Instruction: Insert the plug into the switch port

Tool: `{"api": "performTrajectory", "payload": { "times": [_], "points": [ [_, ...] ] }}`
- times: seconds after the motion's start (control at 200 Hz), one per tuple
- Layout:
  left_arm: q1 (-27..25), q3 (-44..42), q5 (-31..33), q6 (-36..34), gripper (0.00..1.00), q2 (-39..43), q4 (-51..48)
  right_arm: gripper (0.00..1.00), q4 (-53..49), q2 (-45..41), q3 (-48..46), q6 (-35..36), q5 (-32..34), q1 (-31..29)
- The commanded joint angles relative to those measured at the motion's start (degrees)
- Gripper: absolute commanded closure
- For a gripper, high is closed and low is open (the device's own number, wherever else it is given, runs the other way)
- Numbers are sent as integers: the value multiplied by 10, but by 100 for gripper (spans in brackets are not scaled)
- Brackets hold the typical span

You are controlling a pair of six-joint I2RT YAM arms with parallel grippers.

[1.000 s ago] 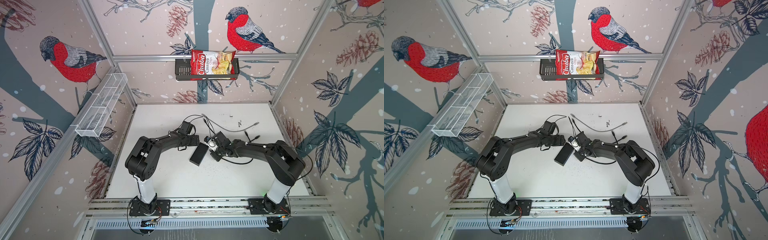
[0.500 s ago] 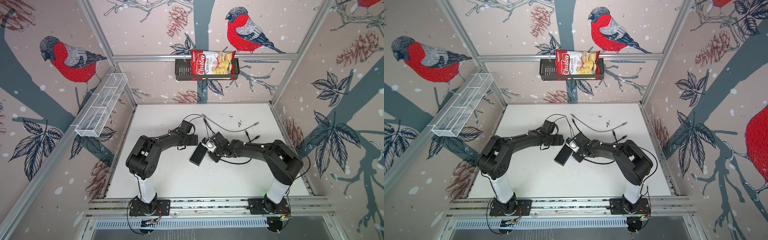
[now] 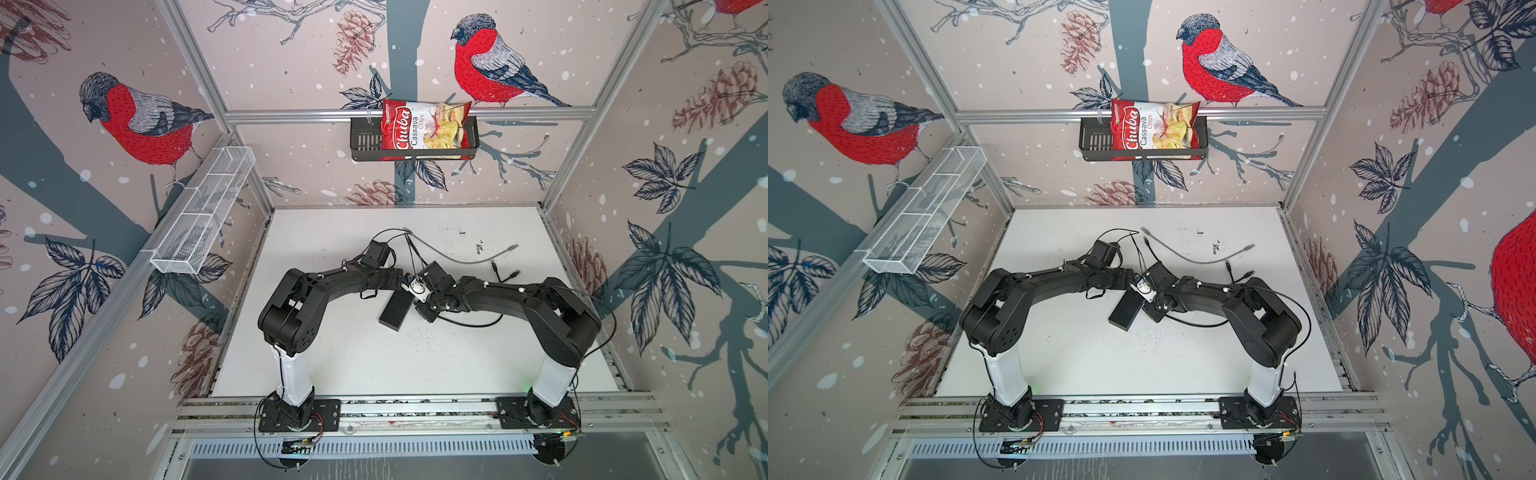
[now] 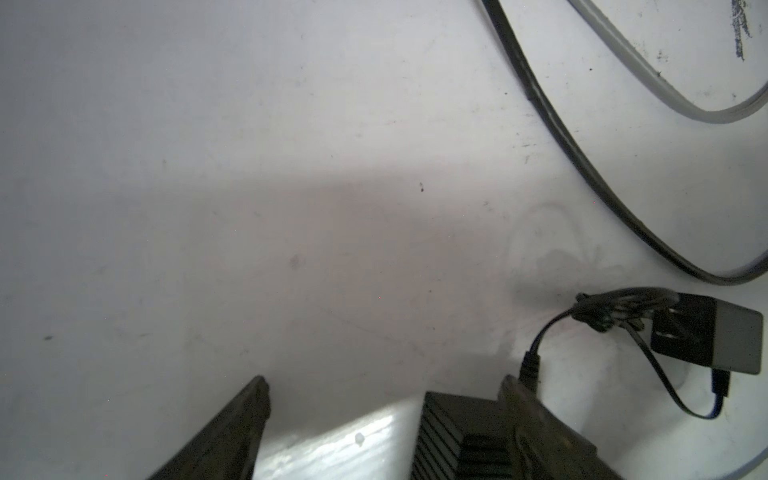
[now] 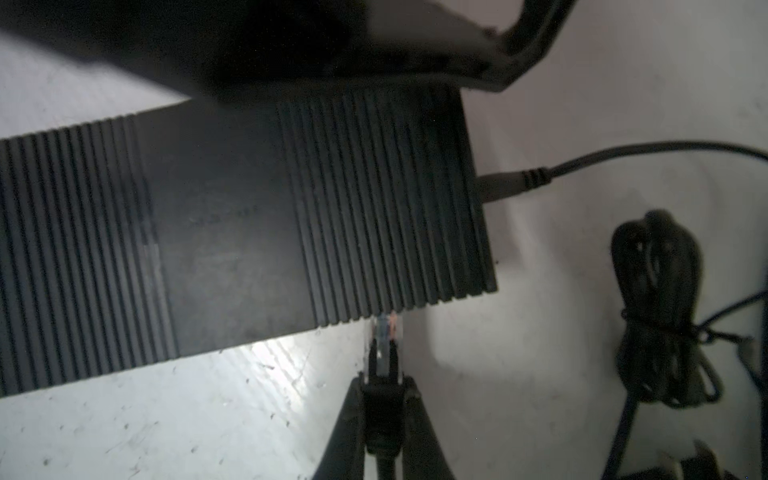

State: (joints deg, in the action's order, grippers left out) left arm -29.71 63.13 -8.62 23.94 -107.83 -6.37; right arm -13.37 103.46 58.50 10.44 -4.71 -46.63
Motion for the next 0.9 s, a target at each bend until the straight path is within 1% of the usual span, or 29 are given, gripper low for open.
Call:
{"api": "performTrajectory", "payload": {
  "times": [0.0,0.23,0.44,0.745,0.895],
  "points": [
    [-9,-8,-45,3,15,-9,-30,100,-3,1,8,8,1,-1],
    [-18,1,-68,7,16,-24,-15,100,-6,8,21,15,-3,-4],
    [-26,16,-84,14,17,-44,-13,100,17,8,15,10,-6,-8],
    [-33,15,-94,15,17,-37,0,100,43,10,3,6,-10,-7],
    [-35,17,-97,14,17,-41,0,100,56,5,1,3,-22,-6]
  ]
}}
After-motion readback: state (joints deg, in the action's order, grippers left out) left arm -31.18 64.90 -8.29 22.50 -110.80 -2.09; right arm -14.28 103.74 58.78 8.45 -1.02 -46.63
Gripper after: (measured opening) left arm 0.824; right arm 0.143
